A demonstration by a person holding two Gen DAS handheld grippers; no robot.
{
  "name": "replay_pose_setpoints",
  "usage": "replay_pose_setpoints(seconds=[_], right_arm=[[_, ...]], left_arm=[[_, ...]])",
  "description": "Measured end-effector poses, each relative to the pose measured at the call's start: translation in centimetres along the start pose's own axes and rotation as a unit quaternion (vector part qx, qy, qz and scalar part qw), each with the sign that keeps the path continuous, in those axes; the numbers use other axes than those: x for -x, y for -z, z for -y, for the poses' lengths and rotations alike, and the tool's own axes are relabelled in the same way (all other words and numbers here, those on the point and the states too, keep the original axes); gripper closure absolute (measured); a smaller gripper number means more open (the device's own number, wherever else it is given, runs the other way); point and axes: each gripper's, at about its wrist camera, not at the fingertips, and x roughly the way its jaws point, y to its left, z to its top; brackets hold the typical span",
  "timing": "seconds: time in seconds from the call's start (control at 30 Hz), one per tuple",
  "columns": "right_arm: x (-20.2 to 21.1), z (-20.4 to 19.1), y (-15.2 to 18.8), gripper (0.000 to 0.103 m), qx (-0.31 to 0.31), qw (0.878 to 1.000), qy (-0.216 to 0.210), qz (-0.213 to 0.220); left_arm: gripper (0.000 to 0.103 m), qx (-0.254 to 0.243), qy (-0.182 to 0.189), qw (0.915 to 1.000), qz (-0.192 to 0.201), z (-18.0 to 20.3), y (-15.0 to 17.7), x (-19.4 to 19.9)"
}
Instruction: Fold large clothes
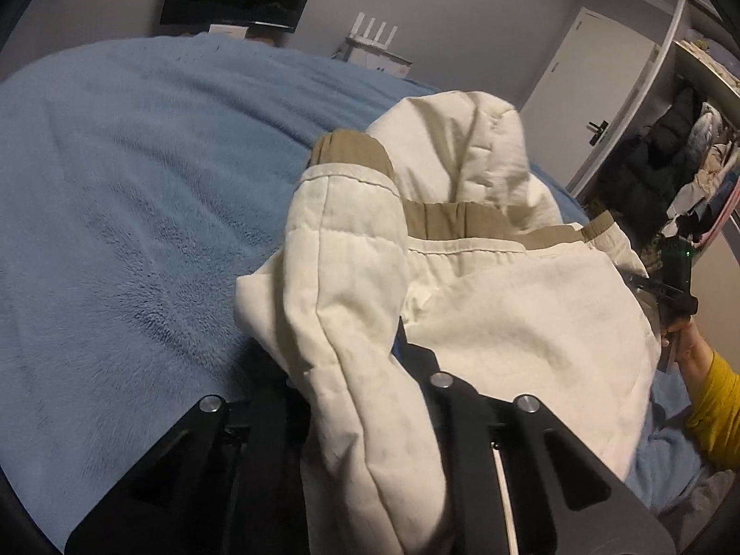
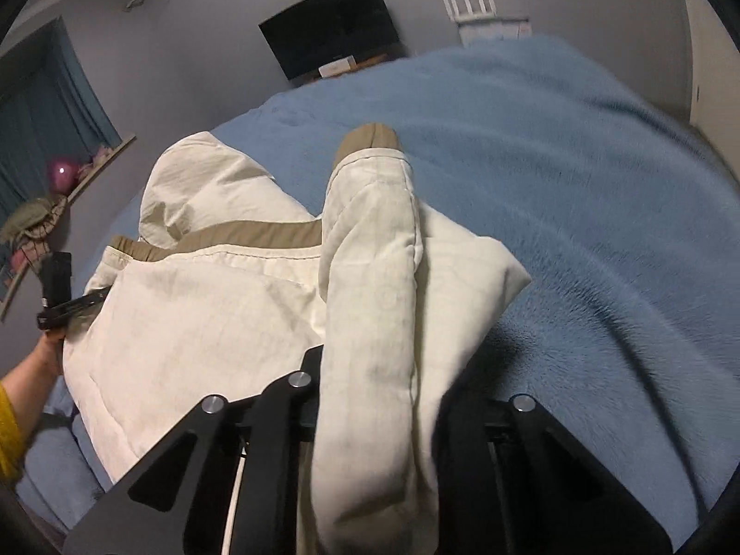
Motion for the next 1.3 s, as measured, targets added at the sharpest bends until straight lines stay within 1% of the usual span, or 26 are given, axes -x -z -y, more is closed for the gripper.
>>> replay_pose_setpoints(seconds=[0.1, 0.17, 0.27, 0.33, 0.43, 0.53, 0.57, 0.63, 0.7, 0.8, 0.87, 0.93, 1.03, 1.17, 1.3], right_arm=[[3.1, -1.4, 0.3, 0.092, 0.005, 1.000, 0.002, 0.020], [5.5, -2.7, 0.6, 0.092, 0.010, 0.999, 0.006, 0.032], [8.8, -4.0, 0.9, 0.093, 0.001, 0.999, 0.000, 0.044], [11.7, -4.4, 1.5, 0.093, -0.007, 0.999, -0.003, 0.047], [16.1, -4.8, 2.5, 0.093, -0.018, 0.998, -0.008, 0.055], [19.1, -4.5, 3.2, 0.093, -0.044, 0.997, -0.021, 0.058], [19.4, -4.2, 3.4, 0.093, -0.051, 0.997, -0.023, 0.057], [19.0, -3.1, 4.1, 0.093, -0.072, 0.996, -0.023, 0.045], [17.1, -2.2, 4.9, 0.093, -0.093, 0.995, -0.018, 0.023], [12.8, -0.3, 6.2, 0.093, -0.117, 0.993, 0.012, -0.014], [9.5, 1.7, 7.0, 0.092, -0.154, 0.987, 0.029, -0.036], [7.6, 3.4, 7.7, 0.091, -0.178, 0.982, 0.034, -0.047], [5.9, 4.3, 7.8, 0.088, -0.187, 0.980, 0.039, -0.052], [4.7, 5.0, 8.5, 0.084, -0.197, 0.978, 0.044, -0.058], [4.2, 5.5, 9.4, 0.079, -0.210, 0.975, 0.046, -0.062]], left_arm=[[0.088, -0.019, -0.005, 0.9998, 0.008, 1.6, 0.3, 2.5], [0.089, -0.031, 0.001, 0.9994, 0.018, 2.8, 0.6, 4.7], [0.089, -0.039, 0.017, 0.9984, 0.038, 4.9, 1.0, 7.6], [0.089, -0.044, 0.030, 0.9974, 0.048, 6.8, 1.2, 9.4], [0.089, -0.061, 0.047, 0.9956, 0.053, 8.8, 2.1, 12.3], [0.089, -0.068, 0.067, 0.9939, 0.055, 10.1, 3.1, 14.4], [0.088, -0.070, 0.072, 0.9935, 0.053, 10.3, 3.5, 14.6], [0.088, -0.055, 0.076, 0.9949, 0.037, 9.9, 4.2, 13.9], [0.088, -0.041, 0.067, 0.9968, 0.015, 9.3, 4.1, 11.9], [0.088, -0.036, 0.036, 0.9984, -0.027, 8.9, 3.9, 8.6], [0.087, -0.019, 0.011, 0.9980, -0.060, 7.9, 4.1, 5.8], [0.084, -0.005, -0.008, 0.9963, -0.086, 6.9, 4.1, 3.2], [0.080, 0.005, -0.004, 0.9956, -0.094, 5.5, 4.1, 1.4], [0.073, 0.019, 0.002, 0.9945, -0.103, 5.6, 4.3, 0.7], [0.070, 0.022, 0.001, 0.9942, -0.105, 5.3, 4.5, 0.4]])
